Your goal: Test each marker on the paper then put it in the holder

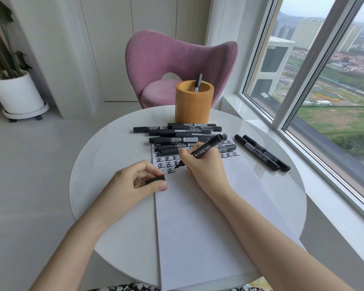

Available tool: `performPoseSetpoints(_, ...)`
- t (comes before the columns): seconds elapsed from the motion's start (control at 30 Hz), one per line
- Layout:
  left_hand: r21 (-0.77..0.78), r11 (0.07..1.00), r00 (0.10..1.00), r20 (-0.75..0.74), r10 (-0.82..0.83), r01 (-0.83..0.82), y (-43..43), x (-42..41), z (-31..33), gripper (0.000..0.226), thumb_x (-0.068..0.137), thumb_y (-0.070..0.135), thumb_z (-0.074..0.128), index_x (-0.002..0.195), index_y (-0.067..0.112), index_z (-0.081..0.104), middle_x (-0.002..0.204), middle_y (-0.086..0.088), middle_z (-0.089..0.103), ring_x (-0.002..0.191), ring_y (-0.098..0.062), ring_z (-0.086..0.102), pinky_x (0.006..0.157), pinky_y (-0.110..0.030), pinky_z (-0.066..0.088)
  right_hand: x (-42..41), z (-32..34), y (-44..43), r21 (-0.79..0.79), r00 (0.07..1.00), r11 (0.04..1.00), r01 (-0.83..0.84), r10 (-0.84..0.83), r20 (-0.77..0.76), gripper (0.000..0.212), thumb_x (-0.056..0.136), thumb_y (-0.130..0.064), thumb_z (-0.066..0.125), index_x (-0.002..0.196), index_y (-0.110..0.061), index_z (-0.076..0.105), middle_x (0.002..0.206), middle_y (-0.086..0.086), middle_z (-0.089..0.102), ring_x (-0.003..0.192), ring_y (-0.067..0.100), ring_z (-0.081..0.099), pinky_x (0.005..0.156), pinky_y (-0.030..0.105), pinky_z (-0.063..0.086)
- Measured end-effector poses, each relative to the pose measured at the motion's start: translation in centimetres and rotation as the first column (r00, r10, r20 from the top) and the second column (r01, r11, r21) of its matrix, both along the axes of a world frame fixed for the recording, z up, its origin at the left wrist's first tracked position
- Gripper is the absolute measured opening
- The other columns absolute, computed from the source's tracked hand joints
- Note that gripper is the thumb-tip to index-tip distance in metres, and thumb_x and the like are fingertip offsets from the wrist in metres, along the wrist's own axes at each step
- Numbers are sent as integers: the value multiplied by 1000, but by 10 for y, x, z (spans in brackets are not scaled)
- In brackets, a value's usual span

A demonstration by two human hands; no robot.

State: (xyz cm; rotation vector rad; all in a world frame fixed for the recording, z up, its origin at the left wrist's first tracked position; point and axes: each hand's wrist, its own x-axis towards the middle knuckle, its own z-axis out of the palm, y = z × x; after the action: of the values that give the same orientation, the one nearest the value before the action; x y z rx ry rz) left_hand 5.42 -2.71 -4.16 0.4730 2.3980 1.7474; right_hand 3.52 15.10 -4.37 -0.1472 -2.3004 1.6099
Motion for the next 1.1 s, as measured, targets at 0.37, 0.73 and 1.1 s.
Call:
performPoseSetpoints(0.37,13,1000,1000,16,-7,6,0,0,0,17,75,20,75,88,16,64,83,-1,74,82,-30,64,72,-15,42,2,2,0,29,999,999,46,-45,-30,29,86,-15,61,64,-4,44,57,7,38,53,12,30,48,24,25)
performPoseSetpoints(0.73,28,1000,1000,12,-11,10,1,0,0,17,76,17,74,89,13,63,83,-1,75,84,-25,66,74,-13,43,1,0,0,16,1000,1000,13,-13,-26,34,84,-14,62,66,8,43,57,7,40,55,13,34,52,29,27)
performPoseSetpoints(1.1,19,1000,1000,-12,-9,9,1,-1,-2,17,75,19,75,88,15,64,83,-1,74,82,-21,66,71,-12,42,3,2,2,7,999,999,37,-37,-15,29,83,-14,60,64,0,44,58,7,39,53,12,31,48,24,25)
